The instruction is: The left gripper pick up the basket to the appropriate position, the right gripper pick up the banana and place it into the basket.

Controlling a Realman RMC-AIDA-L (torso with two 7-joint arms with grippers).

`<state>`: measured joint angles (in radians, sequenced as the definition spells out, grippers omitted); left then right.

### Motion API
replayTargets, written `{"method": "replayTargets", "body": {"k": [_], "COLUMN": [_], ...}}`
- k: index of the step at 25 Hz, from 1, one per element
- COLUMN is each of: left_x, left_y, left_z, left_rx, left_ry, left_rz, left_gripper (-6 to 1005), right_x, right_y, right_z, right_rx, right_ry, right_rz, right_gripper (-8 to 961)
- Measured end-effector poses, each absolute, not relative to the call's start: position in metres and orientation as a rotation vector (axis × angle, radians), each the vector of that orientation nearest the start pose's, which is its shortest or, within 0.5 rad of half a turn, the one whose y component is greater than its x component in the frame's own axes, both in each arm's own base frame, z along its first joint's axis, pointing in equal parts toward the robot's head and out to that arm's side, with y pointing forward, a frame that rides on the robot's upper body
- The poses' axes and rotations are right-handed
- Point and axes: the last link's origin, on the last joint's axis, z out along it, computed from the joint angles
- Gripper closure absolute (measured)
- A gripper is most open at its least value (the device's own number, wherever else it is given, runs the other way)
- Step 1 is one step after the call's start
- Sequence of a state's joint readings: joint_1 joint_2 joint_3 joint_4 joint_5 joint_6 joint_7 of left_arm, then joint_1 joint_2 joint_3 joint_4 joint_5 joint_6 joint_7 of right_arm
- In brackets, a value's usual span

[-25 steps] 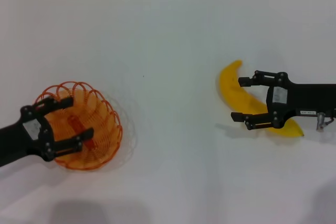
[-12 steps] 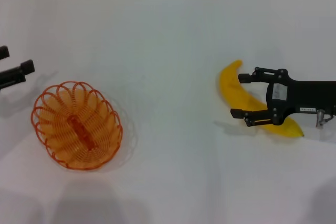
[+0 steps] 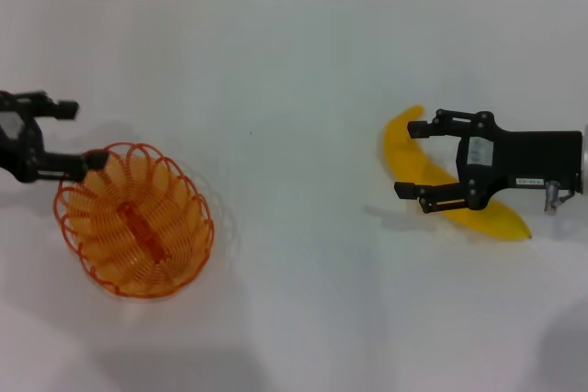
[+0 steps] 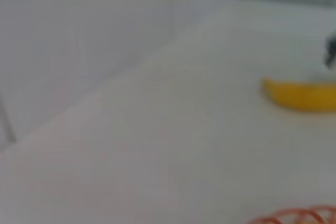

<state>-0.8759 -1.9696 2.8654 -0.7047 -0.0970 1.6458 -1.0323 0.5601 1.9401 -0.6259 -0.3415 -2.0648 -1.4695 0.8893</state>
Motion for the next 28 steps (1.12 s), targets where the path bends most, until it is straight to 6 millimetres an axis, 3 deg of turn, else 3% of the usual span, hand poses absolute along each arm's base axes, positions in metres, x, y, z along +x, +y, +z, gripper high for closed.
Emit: {"method": "replayTargets", "body": {"k": [9, 19, 28], "left_x": [-0.27, -0.271, -0.27], "left_y": [0.391, 0.399, 0.4], "left_z": [0.054, 0.033, 0.028], "left_rx": [-2.832, -2.793, -2.805], "left_ry": [-0.224, -0.22, -0.227], "left_rz": [0.062, 0.156, 0.177], "left_gripper": [208, 270, 295], "right_x": [0.307, 0.306, 0.306], "right_y": [0.325, 0.326, 0.326], "right_z": [0.003, 0.003, 0.003], "right_rx": [-2.746, -2.745, -2.746], "right_ry": [0.243, 0.241, 0.244], "right_rz": [0.498, 0.5, 0.5], "right_gripper": [61, 61, 61]}}
